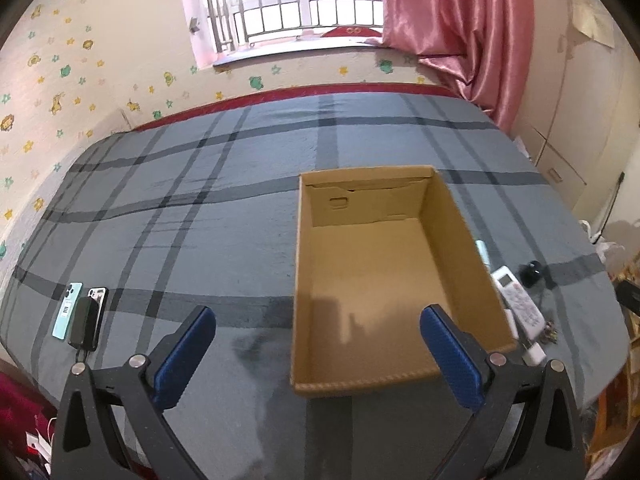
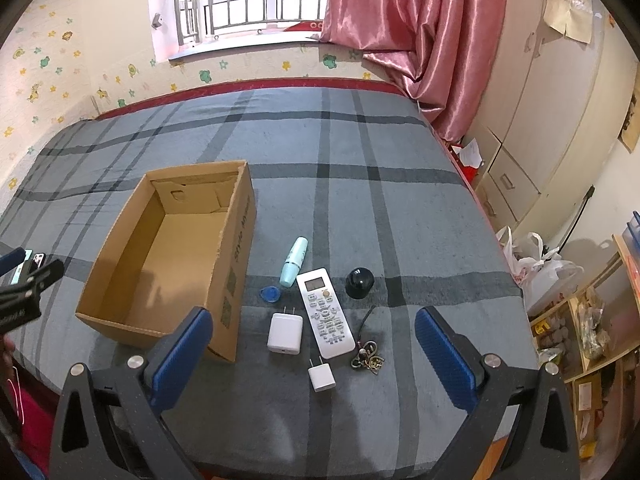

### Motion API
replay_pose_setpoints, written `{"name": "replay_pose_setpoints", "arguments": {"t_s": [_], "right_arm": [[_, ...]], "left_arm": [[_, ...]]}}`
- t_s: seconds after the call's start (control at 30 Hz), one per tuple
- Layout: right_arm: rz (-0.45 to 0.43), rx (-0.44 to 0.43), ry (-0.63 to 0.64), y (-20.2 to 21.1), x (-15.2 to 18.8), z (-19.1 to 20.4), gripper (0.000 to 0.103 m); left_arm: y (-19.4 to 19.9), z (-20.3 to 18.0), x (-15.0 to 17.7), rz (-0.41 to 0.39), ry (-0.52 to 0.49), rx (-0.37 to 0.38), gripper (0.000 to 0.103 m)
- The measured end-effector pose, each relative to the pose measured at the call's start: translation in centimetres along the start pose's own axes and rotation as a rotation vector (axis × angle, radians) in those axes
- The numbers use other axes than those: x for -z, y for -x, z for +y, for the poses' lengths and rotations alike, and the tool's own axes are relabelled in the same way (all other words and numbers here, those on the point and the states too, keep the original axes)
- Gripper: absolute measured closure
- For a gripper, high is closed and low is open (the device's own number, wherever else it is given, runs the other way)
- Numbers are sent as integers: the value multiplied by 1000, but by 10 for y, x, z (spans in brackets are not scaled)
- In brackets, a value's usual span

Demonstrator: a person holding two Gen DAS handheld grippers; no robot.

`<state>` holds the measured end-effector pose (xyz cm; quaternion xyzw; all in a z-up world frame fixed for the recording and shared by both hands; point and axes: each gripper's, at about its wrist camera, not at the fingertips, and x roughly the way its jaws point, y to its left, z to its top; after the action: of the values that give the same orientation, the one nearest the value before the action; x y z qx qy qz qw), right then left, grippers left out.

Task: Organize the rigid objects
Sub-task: 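Move the left gripper to the cardboard box wall and clamp it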

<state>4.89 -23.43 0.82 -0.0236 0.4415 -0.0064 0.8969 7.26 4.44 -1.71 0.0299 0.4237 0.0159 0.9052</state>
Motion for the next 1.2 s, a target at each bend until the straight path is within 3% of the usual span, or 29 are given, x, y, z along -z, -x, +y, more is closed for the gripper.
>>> {"name": "replay_pose_setpoints", "arguments": {"t_s": [0.23,0.4,0.73,0.93,0.97,1.07,1.1,1.2], "right_arm": [[23,11,-12,-17,-2,-4,0],[40,27,-14,-31,-2,-7,0],[77,47,-22,-54,1,-14,0],[86,55,-22,-58,0,-16,0],[85,55,-22,-59,0,-17,0],[88,57,-21,-60,1,-17,0],[89,58,-21,-60,1,-17,0],[88,57,-19,-62,1,-17,0]], "left_arm": [[-51,16,-8,19,13,12,0],[-89,20,-14,60,8,65,0],[-140,28,-22,94,4,36,4],[-163,25,-19,147,-22,61,31],[-166,24,-19,154,-25,65,40],[-171,21,-17,155,-37,77,83],[-172,21,-16,159,-38,99,88],[-173,20,-14,161,-44,103,88]]}}
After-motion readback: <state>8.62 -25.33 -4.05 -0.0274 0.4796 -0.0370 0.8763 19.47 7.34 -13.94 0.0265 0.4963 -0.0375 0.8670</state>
